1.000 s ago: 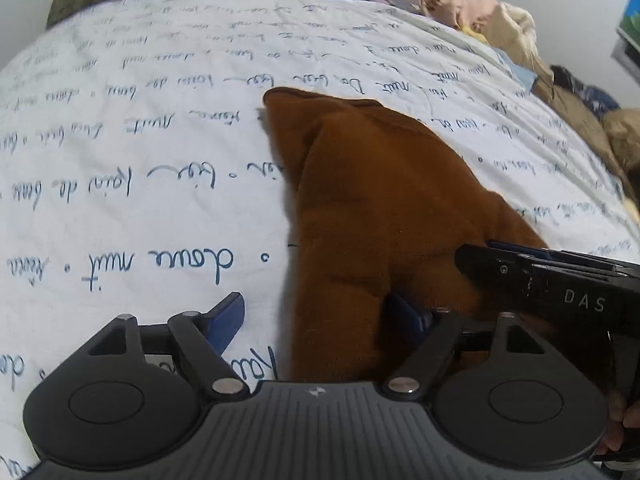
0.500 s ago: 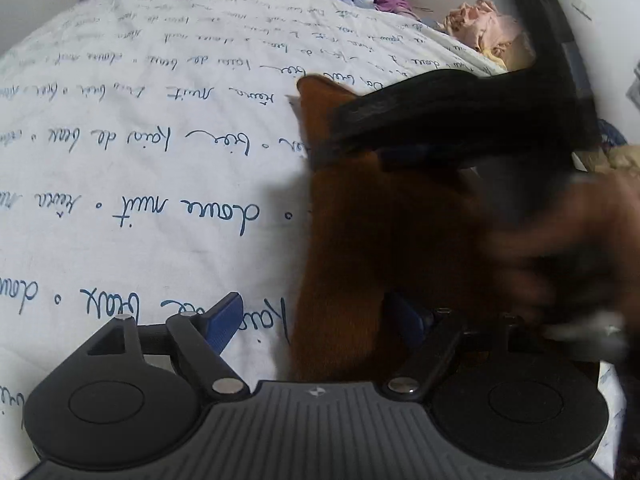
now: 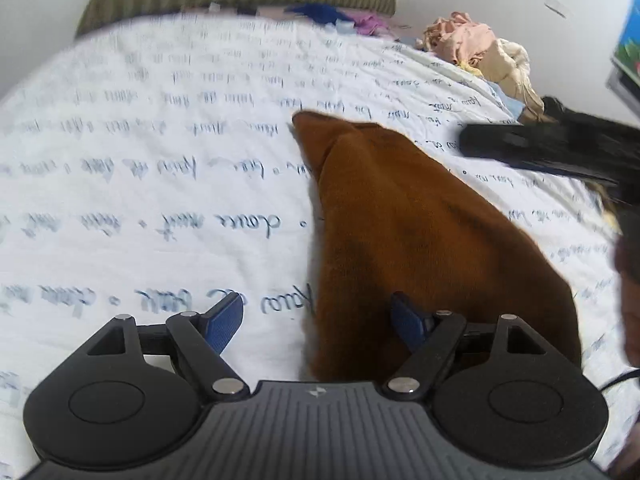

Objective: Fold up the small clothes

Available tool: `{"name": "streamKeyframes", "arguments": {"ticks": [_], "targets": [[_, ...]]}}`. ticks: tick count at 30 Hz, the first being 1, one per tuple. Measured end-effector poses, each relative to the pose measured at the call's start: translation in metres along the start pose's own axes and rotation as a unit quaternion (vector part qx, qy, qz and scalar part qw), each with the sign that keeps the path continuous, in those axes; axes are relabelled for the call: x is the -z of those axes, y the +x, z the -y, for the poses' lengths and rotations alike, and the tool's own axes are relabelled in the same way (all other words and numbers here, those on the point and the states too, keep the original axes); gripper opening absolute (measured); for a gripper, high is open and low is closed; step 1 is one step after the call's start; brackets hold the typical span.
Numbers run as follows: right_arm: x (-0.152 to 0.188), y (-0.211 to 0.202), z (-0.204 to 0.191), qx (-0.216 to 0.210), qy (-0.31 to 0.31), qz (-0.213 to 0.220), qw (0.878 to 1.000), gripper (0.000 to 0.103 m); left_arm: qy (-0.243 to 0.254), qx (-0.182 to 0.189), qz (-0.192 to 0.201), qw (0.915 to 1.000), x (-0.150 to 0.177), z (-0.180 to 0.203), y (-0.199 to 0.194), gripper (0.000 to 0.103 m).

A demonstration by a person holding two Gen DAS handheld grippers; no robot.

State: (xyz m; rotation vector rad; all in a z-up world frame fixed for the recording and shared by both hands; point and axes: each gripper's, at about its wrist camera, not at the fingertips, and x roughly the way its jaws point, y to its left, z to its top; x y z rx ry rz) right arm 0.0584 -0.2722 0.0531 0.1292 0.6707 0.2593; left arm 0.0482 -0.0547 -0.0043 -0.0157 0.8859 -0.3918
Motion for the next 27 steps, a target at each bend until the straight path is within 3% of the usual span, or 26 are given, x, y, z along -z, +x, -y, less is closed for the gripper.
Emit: {"name": "streamKeyframes", "arguments": {"ticks": [4, 9, 13, 16, 27], "targets": [[0.04, -0.05, 0.012, 0.045, 0.036, 0.039, 0.998, 0.093, 0.025, -0.036, 0.016, 0.9989, 0.008, 0.01, -0.012, 0.08], [0.086, -0.062, 0.027, 0.088, 0.086, 0.052, 0.991, 0.093, -0.002, -0.04, 0.004, 0.9992, 0.01, 0.009, -0.012, 0.081], [0.093, -0.057, 0.024, 0.108, 0.097, 0.059, 0.988, 0.093, -0.039, -0.048, -0.004, 0.9981, 0.014, 0.0, -0.012, 0.081], [0.097, -0.062, 0.014, 0.093, 0.103, 0.073, 0.988, 0.093, -0.052, -0.049, 0.0, 0.9975, 0.017, -0.001, -0.016, 0.081], [0.117, -0.066, -0.008, 0.131, 0.094, 0.068, 0.985, 0.093, -0.034, -0.085, 0.02, 0.9956, 0.03, 0.011, -0.027, 0.081]]}}
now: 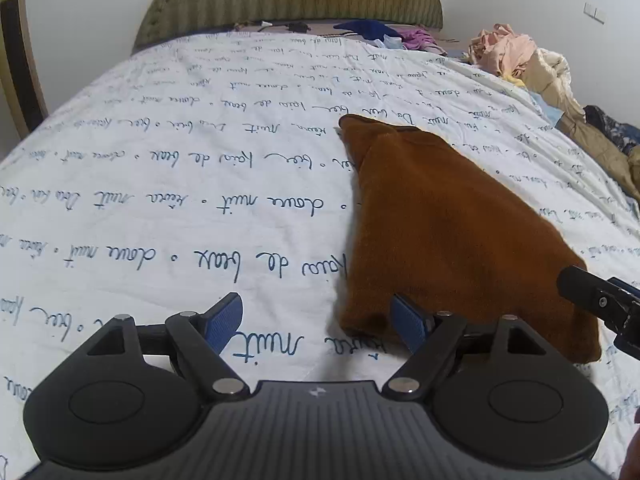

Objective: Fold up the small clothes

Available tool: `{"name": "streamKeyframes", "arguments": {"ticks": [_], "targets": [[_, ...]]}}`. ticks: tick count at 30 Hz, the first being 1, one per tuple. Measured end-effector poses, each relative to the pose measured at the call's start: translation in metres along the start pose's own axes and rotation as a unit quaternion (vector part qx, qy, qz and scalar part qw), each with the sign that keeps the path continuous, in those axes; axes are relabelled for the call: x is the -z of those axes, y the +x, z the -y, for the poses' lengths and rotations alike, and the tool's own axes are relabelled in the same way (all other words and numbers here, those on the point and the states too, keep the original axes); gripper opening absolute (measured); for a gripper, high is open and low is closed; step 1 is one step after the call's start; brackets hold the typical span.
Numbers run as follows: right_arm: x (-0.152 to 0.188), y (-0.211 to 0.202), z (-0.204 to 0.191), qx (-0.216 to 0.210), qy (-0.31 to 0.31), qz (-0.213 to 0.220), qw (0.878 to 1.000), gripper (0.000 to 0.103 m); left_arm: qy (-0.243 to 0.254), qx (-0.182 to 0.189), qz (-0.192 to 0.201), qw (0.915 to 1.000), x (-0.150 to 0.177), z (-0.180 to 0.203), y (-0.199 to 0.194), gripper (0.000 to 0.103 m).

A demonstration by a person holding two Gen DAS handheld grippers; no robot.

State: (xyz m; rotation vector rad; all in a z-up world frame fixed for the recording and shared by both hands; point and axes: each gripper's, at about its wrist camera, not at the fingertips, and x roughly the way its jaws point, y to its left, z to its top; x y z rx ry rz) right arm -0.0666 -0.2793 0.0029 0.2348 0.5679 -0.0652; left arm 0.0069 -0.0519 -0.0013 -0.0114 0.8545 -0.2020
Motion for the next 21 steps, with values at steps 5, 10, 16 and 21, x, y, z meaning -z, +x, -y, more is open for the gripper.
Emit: {"name": "streamKeyframes", "arguments": {"ticks": [5, 10, 16, 21], "targets": [[0.01, -0.004, 0.0, 0.016, -0.008, 0.003, 1.0, 0.093, 0.004, -0.01, 0.006, 0.9999, 0.005, 0.002, -0.003, 0.081], [0.017, -0.001, 0.004, 0.023, -0.008, 0.001, 1.0, 0.093, 0.007, -0.024, 0.009, 0.9997, 0.009, 0.002, 0.0, 0.081], [0.022, 0.001, 0.012, 0.025, -0.005, -0.003, 1.0, 0.093, 0.005, -0.027, 0.009, 0.9996, 0.013, 0.001, 0.002, 0.081], [0.024, 0.002, 0.014, 0.024, -0.004, -0.004, 1.0, 0.094, 0.013, -0.03, 0.007, 0.9995, 0.015, 0.003, 0.004, 0.081]]}}
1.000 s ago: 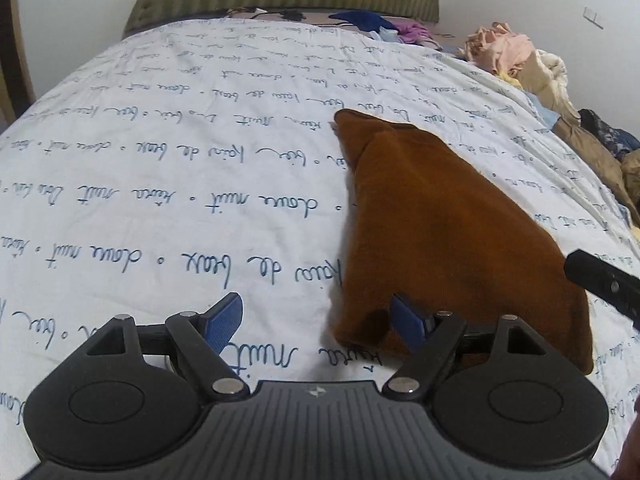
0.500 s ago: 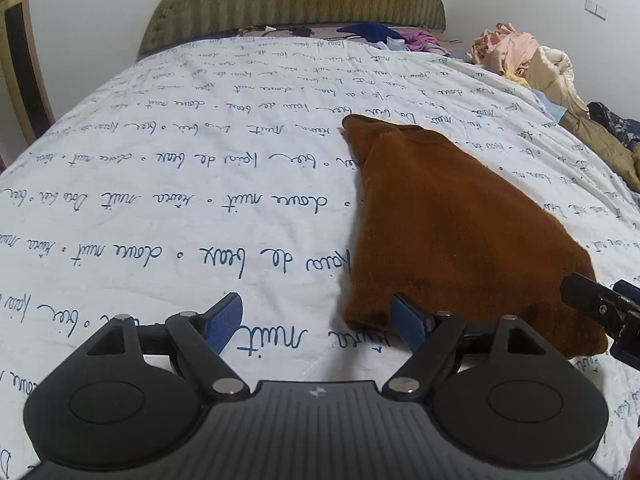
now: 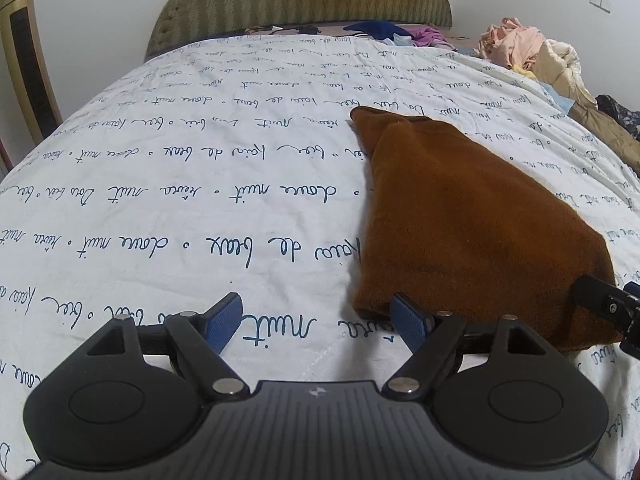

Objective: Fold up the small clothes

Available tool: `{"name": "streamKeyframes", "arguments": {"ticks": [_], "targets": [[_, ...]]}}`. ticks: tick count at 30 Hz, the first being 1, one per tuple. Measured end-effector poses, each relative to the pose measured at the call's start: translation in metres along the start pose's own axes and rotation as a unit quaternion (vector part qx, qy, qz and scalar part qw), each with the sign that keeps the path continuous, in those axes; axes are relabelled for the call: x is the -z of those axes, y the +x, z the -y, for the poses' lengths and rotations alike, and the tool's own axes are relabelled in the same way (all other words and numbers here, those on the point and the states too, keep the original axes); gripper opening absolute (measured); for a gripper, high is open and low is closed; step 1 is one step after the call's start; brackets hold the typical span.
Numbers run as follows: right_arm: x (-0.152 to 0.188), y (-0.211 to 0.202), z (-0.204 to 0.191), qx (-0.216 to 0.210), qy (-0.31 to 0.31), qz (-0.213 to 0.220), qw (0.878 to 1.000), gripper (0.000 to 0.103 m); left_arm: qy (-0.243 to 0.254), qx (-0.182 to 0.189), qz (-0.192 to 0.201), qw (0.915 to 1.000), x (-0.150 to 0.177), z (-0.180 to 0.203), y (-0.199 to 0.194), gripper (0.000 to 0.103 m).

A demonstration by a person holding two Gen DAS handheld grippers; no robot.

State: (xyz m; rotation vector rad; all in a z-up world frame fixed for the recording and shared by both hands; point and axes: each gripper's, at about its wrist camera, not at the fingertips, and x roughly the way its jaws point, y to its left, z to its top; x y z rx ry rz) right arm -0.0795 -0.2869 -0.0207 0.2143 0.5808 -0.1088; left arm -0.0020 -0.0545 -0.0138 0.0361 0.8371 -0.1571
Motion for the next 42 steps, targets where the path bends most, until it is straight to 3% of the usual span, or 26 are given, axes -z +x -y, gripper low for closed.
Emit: {"name": "streamKeyframes", "arguments": {"ticks": [14, 16, 19, 22, 28, 34, 42], "targets": [[-0.006, 0.008, 0.018, -0.039, 0.023, -0.008, 0.999, 0.094, 0.007, -0.012, -0.001, 0.9999, -0.005, 0.005, 0.011, 0.081], [-0.007, 0.016, 0.019, -0.046, 0.023, -0.021, 0.998, 0.093, 0.013, -0.011, 0.006, 0.9998, -0.009, 0.009, 0.014, 0.081], [-0.003, 0.041, 0.019, -0.039, 0.017, -0.076, 0.996, 0.095, 0.054, -0.018, -0.032, 0.9979, -0.014, 0.023, 0.035, 0.089], [0.0, 0.05, 0.021, -0.045, 0.023, -0.088, 0.995, 0.099, 0.065, -0.028, -0.026, 0.9972, -0.012, 0.03, 0.04, 0.091], [-0.01, 0.025, 0.022, -0.057, 0.026, -0.05, 0.997, 0.096, 0.044, -0.011, -0.025, 0.9986, -0.009, 0.017, 0.027, 0.09], [-0.022, -0.009, 0.023, -0.043, 0.018, 0.0, 0.999, 0.096, 0.027, -0.015, -0.015, 0.9994, -0.003, 0.003, 0.01, 0.09], [-0.004, -0.011, 0.01, -0.042, -0.001, -0.011, 0.999, 0.096, 0.018, -0.018, -0.011, 0.9996, 0.004, -0.003, 0.001, 0.09]]}}
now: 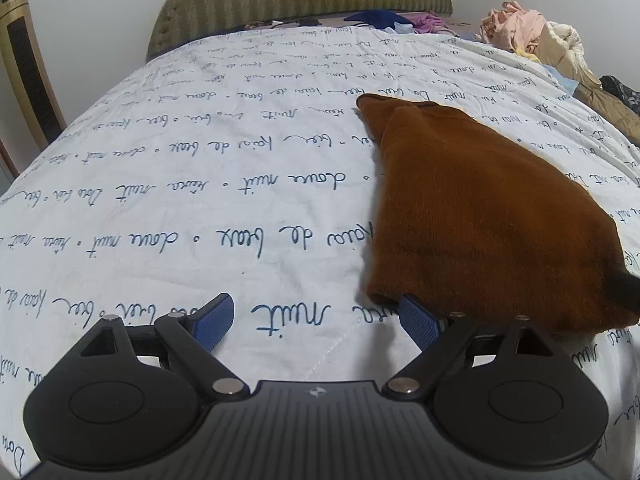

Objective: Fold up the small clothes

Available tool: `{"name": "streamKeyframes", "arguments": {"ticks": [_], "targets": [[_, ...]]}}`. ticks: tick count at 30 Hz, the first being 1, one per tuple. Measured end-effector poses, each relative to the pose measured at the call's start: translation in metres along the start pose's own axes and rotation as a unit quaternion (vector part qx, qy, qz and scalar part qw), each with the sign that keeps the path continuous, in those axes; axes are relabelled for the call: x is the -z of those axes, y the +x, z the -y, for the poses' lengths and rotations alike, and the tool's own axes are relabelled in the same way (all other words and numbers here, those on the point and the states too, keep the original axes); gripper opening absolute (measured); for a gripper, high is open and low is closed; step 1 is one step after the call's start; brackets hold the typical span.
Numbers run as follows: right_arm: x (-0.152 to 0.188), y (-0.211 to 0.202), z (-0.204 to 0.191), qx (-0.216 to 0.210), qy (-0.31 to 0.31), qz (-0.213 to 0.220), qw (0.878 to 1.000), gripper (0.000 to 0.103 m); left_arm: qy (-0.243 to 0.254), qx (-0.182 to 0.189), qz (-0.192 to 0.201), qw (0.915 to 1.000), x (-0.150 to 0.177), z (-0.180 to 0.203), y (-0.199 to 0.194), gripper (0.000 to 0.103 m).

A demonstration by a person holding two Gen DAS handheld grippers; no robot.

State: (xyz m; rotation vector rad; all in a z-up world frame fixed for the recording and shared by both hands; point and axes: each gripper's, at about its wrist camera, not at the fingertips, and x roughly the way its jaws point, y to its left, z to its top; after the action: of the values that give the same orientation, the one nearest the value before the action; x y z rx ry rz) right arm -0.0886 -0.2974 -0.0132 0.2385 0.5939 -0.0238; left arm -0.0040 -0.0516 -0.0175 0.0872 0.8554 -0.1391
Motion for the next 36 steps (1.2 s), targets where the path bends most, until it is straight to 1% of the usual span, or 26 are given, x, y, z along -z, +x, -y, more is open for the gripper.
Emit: {"name": "streamKeyframes", "arguments": {"ticks": [7, 16, 24, 29, 36], "targets": [[0.012, -0.003, -0.002, 0.001, 0.003, -0.007, 1.0, 0.096, -0.016, 0.002, -0.006, 0.9999, 0.006, -0.007, -0.002, 0.09], [0.018, -0.005, -0.002, 0.004, 0.005, -0.009, 1.0, 0.096, -0.012, -0.001, 0.0, 0.9999, 0.013, -0.009, -0.007, 0.09], [0.018, -0.002, -0.006, 0.003, -0.001, -0.013, 1.0, 0.096, -0.023, 0.006, -0.001, 0.9997, 0.015, -0.015, -0.007, 0.09], [0.017, 0.001, -0.009, 0.005, -0.002, -0.013, 1.0, 0.098, -0.023, 0.001, 0.001, 0.9997, 0.016, -0.016, -0.006, 0.091], [0.016, 0.003, -0.009, 0.007, -0.003, -0.015, 1.0, 0.099, -0.038, 0.003, -0.005, 0.9992, 0.016, -0.022, -0.005, 0.091]]}}
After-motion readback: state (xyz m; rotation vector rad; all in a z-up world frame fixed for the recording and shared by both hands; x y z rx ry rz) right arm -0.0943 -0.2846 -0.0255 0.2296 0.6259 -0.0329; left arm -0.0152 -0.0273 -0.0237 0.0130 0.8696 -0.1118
